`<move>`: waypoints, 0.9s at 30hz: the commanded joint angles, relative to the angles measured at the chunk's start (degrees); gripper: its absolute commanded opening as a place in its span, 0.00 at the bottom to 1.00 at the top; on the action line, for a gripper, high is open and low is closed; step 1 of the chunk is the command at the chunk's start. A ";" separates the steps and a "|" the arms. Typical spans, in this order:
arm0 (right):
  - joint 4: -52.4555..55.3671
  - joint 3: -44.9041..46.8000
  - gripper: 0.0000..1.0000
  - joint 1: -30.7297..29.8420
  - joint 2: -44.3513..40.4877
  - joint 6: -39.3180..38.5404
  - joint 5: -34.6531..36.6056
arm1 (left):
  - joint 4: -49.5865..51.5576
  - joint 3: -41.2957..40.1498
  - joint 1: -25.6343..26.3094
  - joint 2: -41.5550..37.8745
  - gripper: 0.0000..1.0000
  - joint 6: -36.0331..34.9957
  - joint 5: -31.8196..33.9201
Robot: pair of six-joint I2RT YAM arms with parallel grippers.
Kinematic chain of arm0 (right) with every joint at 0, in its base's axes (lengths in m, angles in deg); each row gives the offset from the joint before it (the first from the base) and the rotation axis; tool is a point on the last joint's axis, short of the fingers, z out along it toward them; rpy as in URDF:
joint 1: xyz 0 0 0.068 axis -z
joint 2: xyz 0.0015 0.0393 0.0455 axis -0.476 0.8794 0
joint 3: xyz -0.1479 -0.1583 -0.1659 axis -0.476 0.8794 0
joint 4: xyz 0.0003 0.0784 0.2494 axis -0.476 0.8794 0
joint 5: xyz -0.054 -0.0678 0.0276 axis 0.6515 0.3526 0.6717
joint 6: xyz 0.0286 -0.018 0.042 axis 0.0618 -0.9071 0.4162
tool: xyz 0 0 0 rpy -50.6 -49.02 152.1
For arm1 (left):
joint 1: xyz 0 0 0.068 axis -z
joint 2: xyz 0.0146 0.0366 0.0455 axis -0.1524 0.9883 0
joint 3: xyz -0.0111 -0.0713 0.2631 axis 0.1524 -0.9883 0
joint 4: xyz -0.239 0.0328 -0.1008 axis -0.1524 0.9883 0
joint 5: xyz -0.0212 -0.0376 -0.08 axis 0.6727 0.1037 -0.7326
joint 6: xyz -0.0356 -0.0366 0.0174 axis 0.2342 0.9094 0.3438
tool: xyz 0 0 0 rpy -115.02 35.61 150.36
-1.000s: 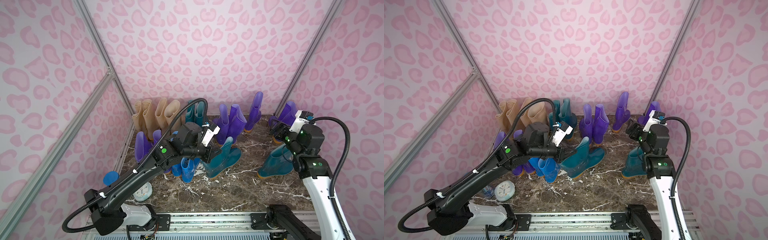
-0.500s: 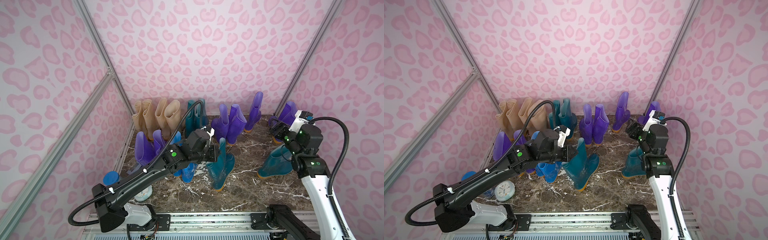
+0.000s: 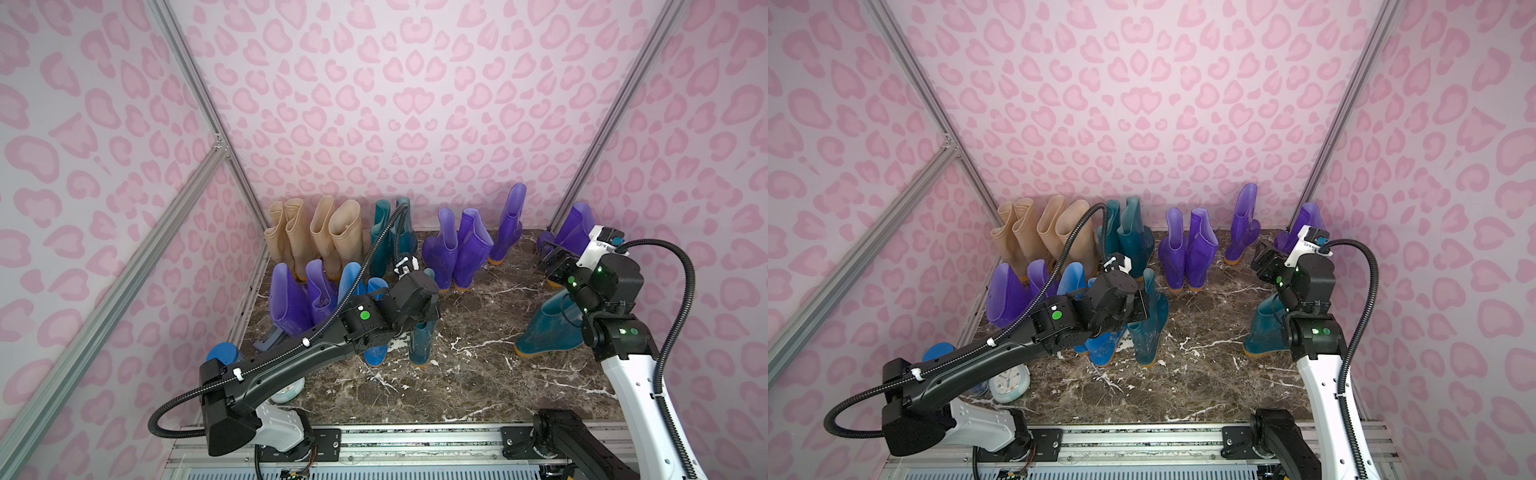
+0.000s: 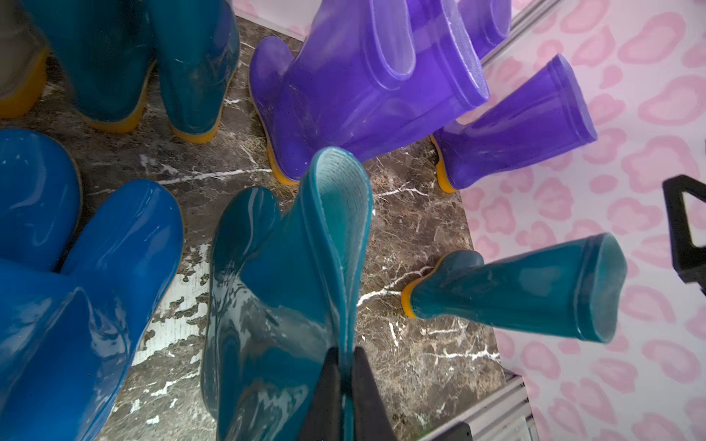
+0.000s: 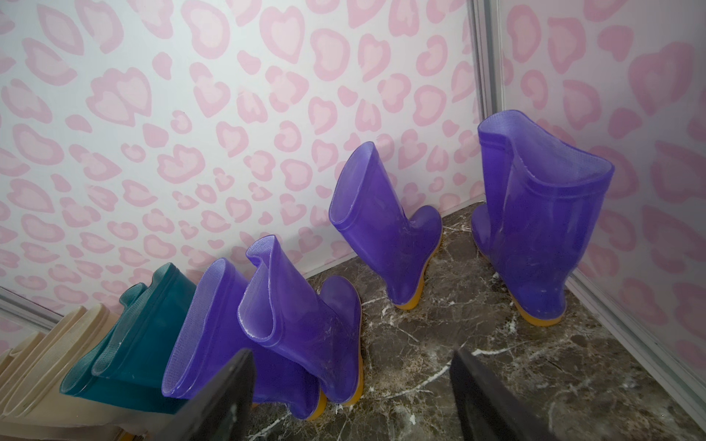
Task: Match and arrange rain boots in pairs
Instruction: Adjust the rain boot at the center of the board.
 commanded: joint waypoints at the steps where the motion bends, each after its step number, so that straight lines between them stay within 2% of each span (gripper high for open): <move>1: -1.52 0.07 0.82 0.05 0.09 -0.18 -0.22 | -3.78 0.88 0.06 1.64 0.02 4.06 3.02; 9: 0.67 -0.08 0.83 0.13 -0.49 0.17 0.69 | -3.56 5.36 0.10 6.04 0.02 8.26 0.91; 15: 2.32 -0.28 0.84 0.33 -1.13 -0.18 1.25 | -3.58 4.38 0.06 6.01 0.02 7.87 0.01; 16: 3.04 -0.62 0.84 0.31 -1.00 -0.39 1.58 | -3.46 3.60 0.07 5.56 0.04 8.08 -0.33; 20: 7.97 -1.83 0.87 0.51 -0.41 -1.23 5.19 | -4.55 0.19 0.05 2.57 0.29 5.76 -1.56; 21: 8.88 -1.65 0.88 0.66 -0.63 -1.19 6.13 | -4.49 -0.13 0.07 1.57 0.38 4.93 -1.25; 22: 9.83 -1.60 0.90 0.79 -0.89 -1.06 7.22 | -4.85 -0.47 0.07 0.66 0.52 3.32 -1.08; 23: 10.51 -1.68 0.91 0.96 -1.10 -1.22 8.21 | -4.78 -0.58 0.05 -0.21 0.61 2.51 -0.82; 26: 12.67 -2.34 0.92 1.49 -2.11 -1.32 11.41 | -5.43 -0.87 0.04 -2.74 0.81 -2.31 -0.70; 27: 13.43 -2.70 0.92 1.78 -2.49 -1.18 12.50 | -5.35 -0.68 0.02 -3.44 0.83 -3.99 -0.55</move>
